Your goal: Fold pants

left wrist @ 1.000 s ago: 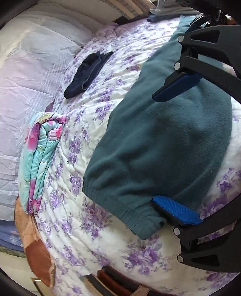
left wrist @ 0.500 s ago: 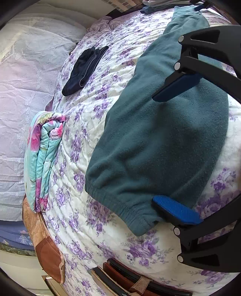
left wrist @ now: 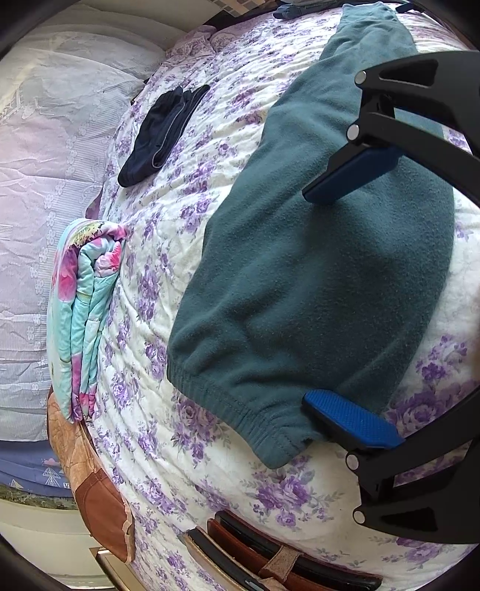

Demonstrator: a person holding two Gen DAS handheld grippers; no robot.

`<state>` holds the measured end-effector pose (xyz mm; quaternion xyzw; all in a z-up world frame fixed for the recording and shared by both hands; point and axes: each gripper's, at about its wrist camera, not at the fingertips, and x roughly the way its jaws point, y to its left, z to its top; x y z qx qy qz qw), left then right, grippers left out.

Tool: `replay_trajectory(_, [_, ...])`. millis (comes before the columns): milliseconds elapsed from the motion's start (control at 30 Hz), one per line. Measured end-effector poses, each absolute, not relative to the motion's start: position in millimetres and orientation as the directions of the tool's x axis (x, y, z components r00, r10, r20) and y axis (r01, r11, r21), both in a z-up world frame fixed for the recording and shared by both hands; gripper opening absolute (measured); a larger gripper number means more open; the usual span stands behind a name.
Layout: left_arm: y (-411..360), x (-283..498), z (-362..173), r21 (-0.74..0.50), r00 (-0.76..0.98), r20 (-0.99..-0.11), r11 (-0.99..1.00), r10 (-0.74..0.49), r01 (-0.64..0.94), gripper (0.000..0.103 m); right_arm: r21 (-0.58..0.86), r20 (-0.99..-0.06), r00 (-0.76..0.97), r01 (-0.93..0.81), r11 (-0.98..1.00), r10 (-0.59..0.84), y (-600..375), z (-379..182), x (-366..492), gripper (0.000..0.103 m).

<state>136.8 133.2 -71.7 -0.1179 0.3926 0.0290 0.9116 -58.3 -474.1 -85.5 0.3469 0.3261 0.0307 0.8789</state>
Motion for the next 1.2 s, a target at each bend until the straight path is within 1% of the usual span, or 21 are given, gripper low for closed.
replay_trajectory(133, [134.2, 137.1, -71.7, -0.202, 0.693, -0.719, 0.969, -0.047, -0.143, 0.098, 0.641, -0.571, 0.776, 0.219, 0.735, 0.267, -488.0, -91.5, -76.4, 0.094])
replay_trajectory(200, [134.3, 136.9, -71.5, -0.205, 0.694, -0.718, 0.968, -0.049, -0.143, 0.098, 0.678, -0.55, 0.782, 0.214, 0.703, 0.292, -494.1, -99.3, -77.3, 0.095])
replay_trajectory(267, [135.6, 136.2, -71.4, -0.212, 0.696, -0.715, 0.967, -0.055, -0.142, 0.098, 0.723, -0.514, 0.8, 0.21, 0.659, 0.309, -498.9, -106.3, -76.1, 0.098])
replay_trajectory(367, [138.1, 134.5, -71.1, -0.231, 0.702, -0.709, 0.963, -0.068, -0.14, 0.098, 0.744, -0.48, 0.823, 0.199, 0.637, 0.303, -501.6, -109.3, -75.7, 0.099])
replay_trajectory(633, [139.9, 134.1, -71.0, -0.244, 0.704, -0.706, 0.96, -0.077, -0.139, 0.098, 0.8, -0.416, 0.858, 0.189, 0.569, 0.3, -510.3, -111.5, -79.6, 0.1])
replay_trajectory(733, [140.4, 134.7, -70.6, -0.251, 0.704, -0.706, 0.958, -0.083, -0.138, 0.098, 0.842, -0.359, 0.89, 0.179, 0.509, 0.281, -517.4, -111.8, -82.8, 0.1])
replay_trajectory(800, [140.4, 134.6, -70.5, -0.252, 0.704, -0.706, 0.958, -0.084, -0.138, 0.098, 0.849, -0.338, 0.9, 0.166, 0.501, 0.275, -521.0, -109.7, -80.7, 0.099])
replay_trajectory(867, [140.4, 134.6, -70.6, -0.25, 0.704, -0.706, 0.958, -0.082, -0.139, 0.098, 0.837, -0.329, 0.908, 0.154, 0.526, 0.259, -523.3, -106.1, -76.2, 0.094])
replay_trajectory(933, [140.6, 134.5, -70.7, -0.251, 0.704, -0.706, 0.958, -0.083, -0.139, 0.098, 0.804, -0.365, 0.902, 0.18, 0.566, 0.23, -526.0, -107.1, -66.8, 0.076])
replay_trajectory(967, [140.7, 134.6, -70.7, -0.251, 0.704, -0.706, 0.958, -0.083, -0.139, 0.098, 0.801, -0.378, 0.899, 0.198, 0.565, 0.221, -527.2, -110.7, -63.6, 0.071])
replay_trajectory(1000, [140.7, 134.4, -70.7, -0.252, 0.704, -0.705, 0.958, -0.084, -0.139, 0.098, 0.795, -0.391, 0.896, 0.213, 0.568, 0.211, -528.6, -113.6, -60.2, 0.061])
replay_trajectory(1067, [141.1, 134.7, -70.7, -0.257, 0.705, -0.704, 0.957, -0.087, -0.138, 0.098, 0.784, -0.41, 0.891, 0.235, 0.575, 0.195, -531.1, -117.4, -55.4, 0.05])
replay_trajectory(1133, [142.0, 134.7, -70.6, -0.262, 0.706, -0.702, 0.955, -0.091, -0.138, 0.098, 0.782, -0.419, 0.887, 0.244, 0.574, 0.192, -533.5, -119.2, -52.2, 0.042])
replay_trajectory(1200, [142.8, 133.8, -70.7, -0.268, 0.709, -0.699, 0.954, -0.094, -0.137, 0.098, 0.784, -0.423, 0.886, 0.254, 0.567, 0.188, -535.9, -121.2, -51.5, 0.038])
